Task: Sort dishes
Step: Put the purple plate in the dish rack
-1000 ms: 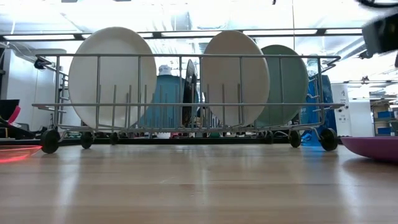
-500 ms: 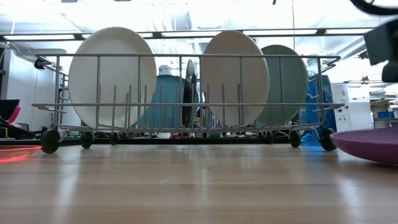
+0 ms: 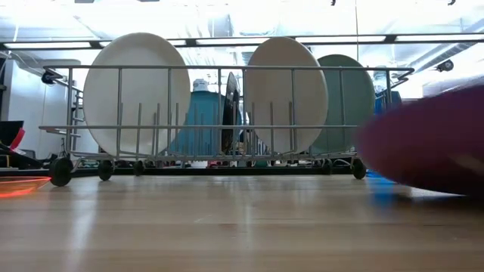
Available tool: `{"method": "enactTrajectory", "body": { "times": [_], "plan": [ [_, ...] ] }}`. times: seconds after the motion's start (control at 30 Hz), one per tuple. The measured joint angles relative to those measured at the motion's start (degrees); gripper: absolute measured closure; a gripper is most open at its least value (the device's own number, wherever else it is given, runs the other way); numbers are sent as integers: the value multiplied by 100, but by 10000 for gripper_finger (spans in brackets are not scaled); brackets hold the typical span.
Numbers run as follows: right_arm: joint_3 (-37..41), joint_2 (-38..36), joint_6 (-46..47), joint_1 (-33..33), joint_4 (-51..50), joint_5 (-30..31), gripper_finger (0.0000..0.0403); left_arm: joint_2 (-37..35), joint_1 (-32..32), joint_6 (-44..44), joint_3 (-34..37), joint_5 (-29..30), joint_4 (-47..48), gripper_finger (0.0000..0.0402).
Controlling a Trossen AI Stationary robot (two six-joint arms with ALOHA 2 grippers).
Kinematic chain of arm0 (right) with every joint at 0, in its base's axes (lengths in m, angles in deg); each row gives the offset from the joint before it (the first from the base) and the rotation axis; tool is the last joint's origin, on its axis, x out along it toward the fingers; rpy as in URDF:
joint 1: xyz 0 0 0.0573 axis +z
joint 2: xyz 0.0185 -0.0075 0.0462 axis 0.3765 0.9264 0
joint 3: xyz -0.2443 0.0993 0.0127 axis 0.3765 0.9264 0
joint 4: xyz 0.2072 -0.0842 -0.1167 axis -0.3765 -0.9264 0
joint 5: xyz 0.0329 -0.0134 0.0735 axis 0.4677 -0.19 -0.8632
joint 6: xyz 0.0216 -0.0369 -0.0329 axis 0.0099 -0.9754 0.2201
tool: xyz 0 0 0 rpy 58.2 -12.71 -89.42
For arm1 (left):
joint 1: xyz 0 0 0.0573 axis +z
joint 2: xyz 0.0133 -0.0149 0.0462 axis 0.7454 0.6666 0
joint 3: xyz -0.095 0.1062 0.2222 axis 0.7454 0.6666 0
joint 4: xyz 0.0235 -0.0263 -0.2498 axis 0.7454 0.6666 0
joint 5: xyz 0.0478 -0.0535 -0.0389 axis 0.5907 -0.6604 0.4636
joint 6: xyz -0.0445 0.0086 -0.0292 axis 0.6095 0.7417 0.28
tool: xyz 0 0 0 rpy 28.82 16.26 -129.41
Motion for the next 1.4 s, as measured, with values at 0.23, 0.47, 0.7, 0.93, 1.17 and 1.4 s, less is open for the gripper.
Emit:
{"method": "enactTrajectory", "body": {
  "times": [0.23, 0.47, 0.7, 0.93, 1.17, 1.4],
  "plan": [
    [-642, 5, -976, 361, 175, 1793, 402, 159, -6, 773, 141, 206, -8, 200],
    [-946, 5, -5333, 280, 1620, 3226, 402, 192, -17, 1127, 243, 445, -147, 216],
    [-954, 9, -9104, -144, 3010, 4018, 403, 104, -33, 1238, 148, 684, -276, 215],
    [-909, 13, -10491, -585, 3009, 5111, 403, 75, -208, 1077, -281, 860, -215, 184],
    [-882, 13, -11583, -886, 3051, 5664, 403, 56, -51, 1077, -310, 872, -17, 133],
    [-873, 15, -11901, -1050, 3044, 5963, 403, 50, 219, 943, -310, 1117, 55, 107]
  ]
}}
